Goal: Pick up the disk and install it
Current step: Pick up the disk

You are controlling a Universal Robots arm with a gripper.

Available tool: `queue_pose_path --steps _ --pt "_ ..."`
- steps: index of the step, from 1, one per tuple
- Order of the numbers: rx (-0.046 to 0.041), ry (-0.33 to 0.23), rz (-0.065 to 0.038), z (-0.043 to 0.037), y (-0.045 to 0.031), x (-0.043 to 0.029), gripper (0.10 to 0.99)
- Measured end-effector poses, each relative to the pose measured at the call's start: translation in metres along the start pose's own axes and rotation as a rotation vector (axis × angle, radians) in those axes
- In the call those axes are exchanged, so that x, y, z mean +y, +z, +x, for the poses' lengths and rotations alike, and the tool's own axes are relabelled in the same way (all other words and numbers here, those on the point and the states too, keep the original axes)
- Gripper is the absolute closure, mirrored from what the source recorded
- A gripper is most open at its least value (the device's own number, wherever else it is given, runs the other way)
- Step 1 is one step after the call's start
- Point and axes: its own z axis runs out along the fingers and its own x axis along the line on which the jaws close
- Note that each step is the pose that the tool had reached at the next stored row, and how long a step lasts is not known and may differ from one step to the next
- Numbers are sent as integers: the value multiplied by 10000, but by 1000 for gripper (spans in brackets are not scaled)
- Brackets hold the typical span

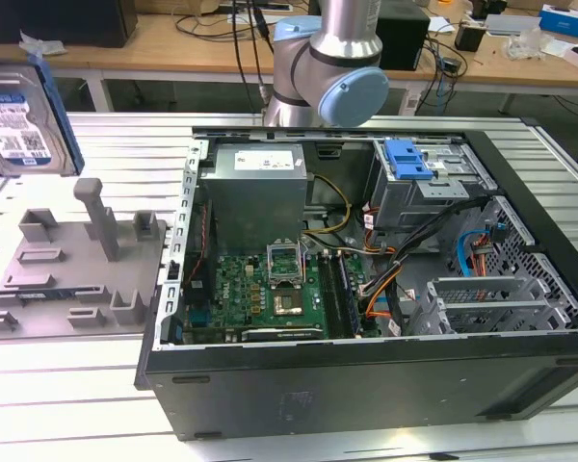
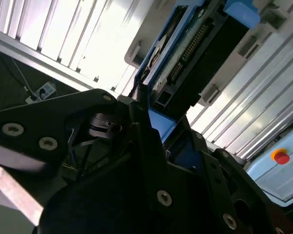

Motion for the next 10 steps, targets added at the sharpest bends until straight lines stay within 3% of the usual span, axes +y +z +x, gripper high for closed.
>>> queue_pose_path --steps 2,3,4,9,10 --pt "1 -1 -1 4 -190 1 718" --pt "0 -1 0 8 -384 1 718" --pt "1 0 0 9 -465 2 718" --pt "1 -1 -3 14 -722 2 718" --pt "1 0 -3 14 -735 2 718"
